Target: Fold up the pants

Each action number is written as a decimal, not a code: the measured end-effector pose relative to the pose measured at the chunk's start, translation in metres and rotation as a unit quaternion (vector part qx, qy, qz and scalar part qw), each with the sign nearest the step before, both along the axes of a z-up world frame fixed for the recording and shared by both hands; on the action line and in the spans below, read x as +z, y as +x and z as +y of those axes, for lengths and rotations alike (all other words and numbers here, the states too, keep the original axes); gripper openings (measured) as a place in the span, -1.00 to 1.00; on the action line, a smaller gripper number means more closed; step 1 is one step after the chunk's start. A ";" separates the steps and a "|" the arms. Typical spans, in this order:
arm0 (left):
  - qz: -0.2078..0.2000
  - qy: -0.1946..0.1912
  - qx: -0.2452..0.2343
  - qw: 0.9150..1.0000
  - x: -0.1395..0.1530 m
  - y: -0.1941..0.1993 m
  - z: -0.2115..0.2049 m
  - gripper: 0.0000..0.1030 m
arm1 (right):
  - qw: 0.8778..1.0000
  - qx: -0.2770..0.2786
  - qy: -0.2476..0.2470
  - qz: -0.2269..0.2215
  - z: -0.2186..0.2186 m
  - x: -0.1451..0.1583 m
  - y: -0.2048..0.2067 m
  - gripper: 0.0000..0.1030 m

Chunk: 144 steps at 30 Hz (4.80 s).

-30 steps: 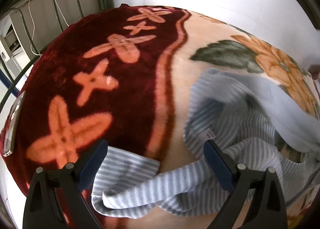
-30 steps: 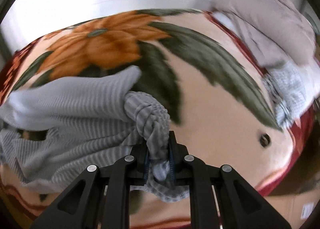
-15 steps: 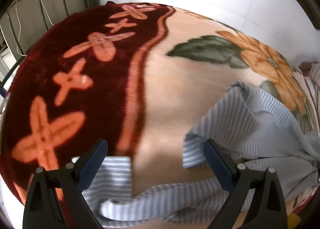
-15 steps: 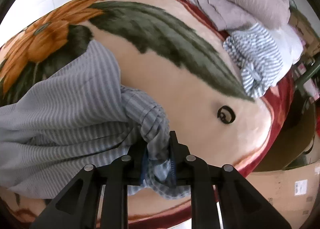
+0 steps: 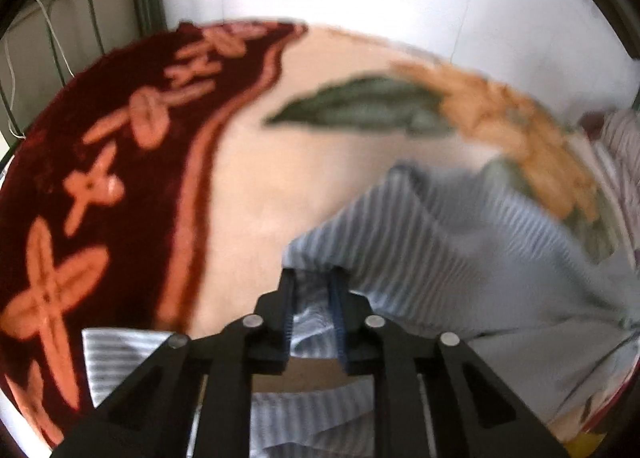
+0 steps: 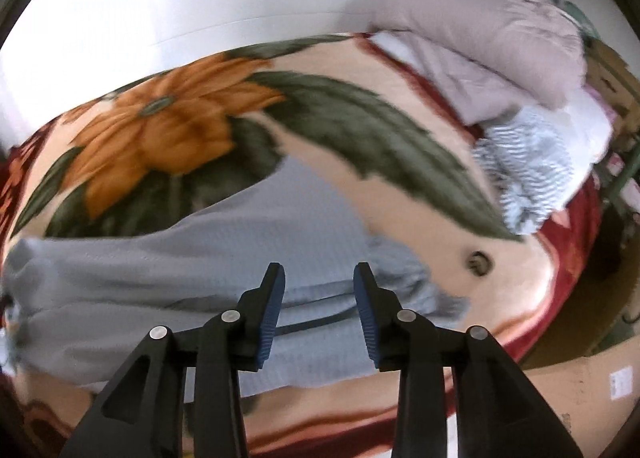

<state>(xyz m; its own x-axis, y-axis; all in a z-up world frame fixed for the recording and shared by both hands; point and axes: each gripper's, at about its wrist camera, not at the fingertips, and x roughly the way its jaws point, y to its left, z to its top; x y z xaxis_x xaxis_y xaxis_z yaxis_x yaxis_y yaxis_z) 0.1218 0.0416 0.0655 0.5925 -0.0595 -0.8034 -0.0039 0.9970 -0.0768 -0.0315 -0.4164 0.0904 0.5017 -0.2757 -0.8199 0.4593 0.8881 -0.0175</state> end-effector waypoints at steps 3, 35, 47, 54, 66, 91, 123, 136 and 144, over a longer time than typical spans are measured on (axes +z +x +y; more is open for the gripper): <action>-0.030 -0.038 -0.011 0.999 0.025 -0.004 0.000 -0.77 | 1.000 0.023 0.009 0.002 0.019 -0.010 0.005 -0.29; -0.002 -0.090 0.000 0.996 0.009 0.012 0.026 0.49 | 0.990 0.115 0.067 0.052 0.091 -0.077 0.019 0.05; 0.016 -0.153 -0.053 0.987 0.000 0.025 -0.012 -0.58 | 0.989 0.114 0.062 0.067 0.095 -0.082 0.022 0.05; -0.013 -0.187 -0.113 0.976 0.035 0.005 -0.053 -0.79 | 0.989 0.110 0.071 0.063 0.091 -0.082 0.021 0.05; 0.018 -0.180 -0.219 0.959 0.031 -0.028 -0.150 -0.80 | 0.988 0.110 0.088 0.061 0.083 -0.084 0.022 0.05; 0.025 -0.115 -0.139 0.983 0.010 -0.028 -0.095 0.25 | 0.988 0.112 0.088 0.066 0.086 -0.085 0.023 0.05; -0.038 -0.005 0.001 0.999 0.045 -0.022 0.059 -0.75 | 0.987 0.115 0.075 0.085 0.095 -0.088 0.024 0.06; -0.016 0.053 0.065 0.996 0.020 -0.002 0.149 -0.75 | 0.980 0.129 0.134 0.071 0.081 -0.068 0.034 0.06; -0.005 0.054 0.073 0.996 0.009 0.007 0.144 -0.74 | 0.994 0.094 0.057 0.028 0.009 -0.020 0.072 0.06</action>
